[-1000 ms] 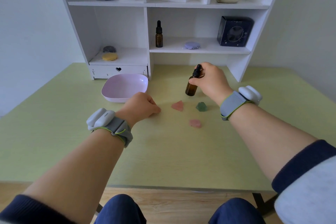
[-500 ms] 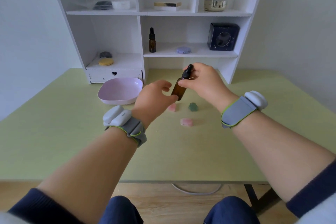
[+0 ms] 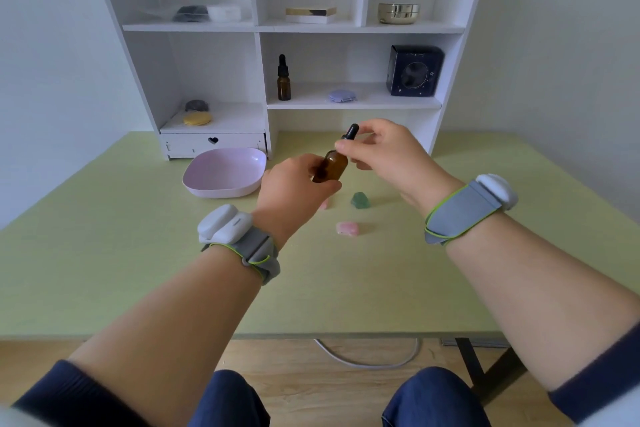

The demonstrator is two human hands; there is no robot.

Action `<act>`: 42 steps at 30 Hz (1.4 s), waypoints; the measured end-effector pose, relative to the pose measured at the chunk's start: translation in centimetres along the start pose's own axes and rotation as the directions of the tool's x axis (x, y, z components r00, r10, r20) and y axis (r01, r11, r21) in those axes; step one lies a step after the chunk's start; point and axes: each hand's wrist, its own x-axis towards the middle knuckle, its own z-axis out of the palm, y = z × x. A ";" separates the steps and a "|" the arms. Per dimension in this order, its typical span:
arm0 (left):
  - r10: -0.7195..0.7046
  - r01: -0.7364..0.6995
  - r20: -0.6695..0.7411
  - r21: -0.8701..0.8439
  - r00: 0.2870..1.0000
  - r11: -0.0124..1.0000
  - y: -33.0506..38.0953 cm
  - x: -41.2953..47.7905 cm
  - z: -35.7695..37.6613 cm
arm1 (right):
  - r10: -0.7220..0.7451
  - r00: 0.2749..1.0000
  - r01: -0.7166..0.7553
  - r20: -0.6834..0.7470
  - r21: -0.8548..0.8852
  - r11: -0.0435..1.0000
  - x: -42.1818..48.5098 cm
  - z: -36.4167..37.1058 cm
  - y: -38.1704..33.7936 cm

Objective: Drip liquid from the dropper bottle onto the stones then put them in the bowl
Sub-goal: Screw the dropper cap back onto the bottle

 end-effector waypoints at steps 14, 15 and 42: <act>-0.005 0.006 -0.023 0.052 1.000 0.999 0.1 -0.4 -0.7 | -0.106 0.990 0.116 0.097 -0.104 0.988 -0.1 -1.6 -0.8; -0.001 0.003 -0.025 0.056 1.000 0.998 0.1 -0.4 -0.7 | -0.104 0.990 0.115 0.100 -0.108 0.988 0.0 -1.7 -0.8; 0.007 -0.004 -0.024 0.128 1.000 0.992 0.0 -0.1 -0.1 | -0.055 0.987 0.098 0.149 -0.295 0.951 -0.2 -1.8 -0.2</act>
